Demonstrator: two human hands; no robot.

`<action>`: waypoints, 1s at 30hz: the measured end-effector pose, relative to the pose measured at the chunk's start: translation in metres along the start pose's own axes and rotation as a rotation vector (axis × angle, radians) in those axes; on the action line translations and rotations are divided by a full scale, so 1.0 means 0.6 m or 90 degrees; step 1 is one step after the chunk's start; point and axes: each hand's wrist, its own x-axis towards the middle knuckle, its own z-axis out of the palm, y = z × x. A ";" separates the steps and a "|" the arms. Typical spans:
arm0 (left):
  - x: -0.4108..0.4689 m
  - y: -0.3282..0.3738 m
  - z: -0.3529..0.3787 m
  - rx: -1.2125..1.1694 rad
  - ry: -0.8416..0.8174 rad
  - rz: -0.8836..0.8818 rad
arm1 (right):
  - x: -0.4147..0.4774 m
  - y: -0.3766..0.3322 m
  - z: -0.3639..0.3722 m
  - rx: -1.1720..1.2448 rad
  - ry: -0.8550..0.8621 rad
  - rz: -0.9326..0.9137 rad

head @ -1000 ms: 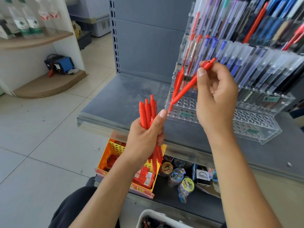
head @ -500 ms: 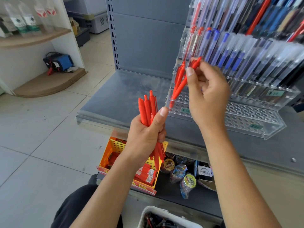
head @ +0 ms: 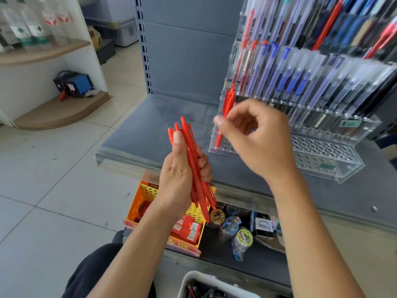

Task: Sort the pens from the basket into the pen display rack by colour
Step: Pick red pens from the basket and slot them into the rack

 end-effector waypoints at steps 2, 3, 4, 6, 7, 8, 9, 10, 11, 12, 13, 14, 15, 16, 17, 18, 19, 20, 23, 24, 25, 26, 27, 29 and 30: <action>0.003 0.002 0.003 -0.022 0.044 -0.007 | -0.009 -0.020 -0.012 0.015 -0.202 0.025; 0.004 0.002 0.005 -0.037 0.062 -0.010 | -0.014 -0.027 -0.012 0.000 -0.281 0.036; 0.004 0.003 0.006 -0.062 0.076 -0.016 | -0.019 -0.031 -0.008 -0.025 -0.327 0.039; 0.007 0.004 0.006 -0.125 0.089 -0.030 | -0.027 -0.032 0.001 -0.068 -0.353 0.038; 0.009 0.004 0.005 -0.157 0.087 -0.033 | -0.030 -0.032 0.004 -0.085 -0.360 0.040; 0.012 0.005 0.006 -0.186 0.083 -0.031 | -0.031 -0.032 0.005 -0.104 -0.371 0.044; 0.014 0.006 0.005 -0.206 0.081 -0.027 | -0.033 -0.032 0.005 -0.121 -0.382 0.051; 0.016 0.005 0.005 -0.219 0.080 -0.023 | -0.034 -0.031 0.004 -0.130 -0.389 0.058; 0.017 0.004 0.004 -0.228 0.083 -0.019 | -0.035 -0.031 0.003 -0.128 -0.391 0.065; 0.017 0.004 0.003 -0.237 0.083 -0.015 | -0.037 -0.032 0.002 -0.116 -0.389 0.070; 0.017 0.003 0.002 -0.247 0.082 -0.010 | -0.038 -0.033 0.002 -0.103 -0.386 0.069; 0.018 0.003 0.001 -0.258 0.079 -0.005 | -0.039 -0.035 0.002 -0.094 -0.381 0.063; 0.019 0.004 0.000 -0.269 0.074 -0.001 | -0.039 -0.035 0.002 -0.092 -0.378 0.054; 0.019 0.005 -0.001 -0.281 0.068 0.002 | -0.038 -0.035 0.002 -0.087 -0.376 0.046; 0.019 0.007 -0.002 -0.289 0.062 0.004 | -0.036 -0.032 0.000 -0.073 -0.375 0.043; 0.020 0.008 -0.003 -0.294 0.055 0.008 | -0.033 -0.027 -0.004 -0.045 -0.371 0.048; 0.020 0.010 -0.004 -0.297 0.048 0.011 | -0.029 -0.021 -0.010 -0.007 -0.357 0.060; 0.020 0.012 -0.004 -0.300 0.037 0.013 | -0.024 -0.014 -0.016 0.032 -0.323 0.070; 0.022 0.012 -0.003 -0.294 0.020 -0.002 | -0.009 0.010 -0.031 0.086 -0.130 0.054; 0.022 0.011 -0.003 -0.286 0.024 -0.011 | -0.004 0.017 -0.033 0.089 -0.056 0.040; 0.022 0.010 -0.003 -0.276 0.029 -0.020 | 0.001 0.023 -0.033 0.084 0.013 0.027; 0.023 0.008 -0.003 -0.264 0.032 -0.025 | 0.006 0.030 -0.033 0.071 0.070 0.019; 0.023 0.007 -0.003 -0.250 0.030 -0.028 | 0.010 0.037 -0.031 0.054 0.110 0.016; 0.022 0.005 -0.005 -0.218 0.024 -0.028 | 0.016 0.050 -0.024 0.035 0.149 0.017; 0.022 0.004 -0.006 -0.203 0.020 -0.029 | 0.019 0.056 -0.020 0.033 0.154 0.022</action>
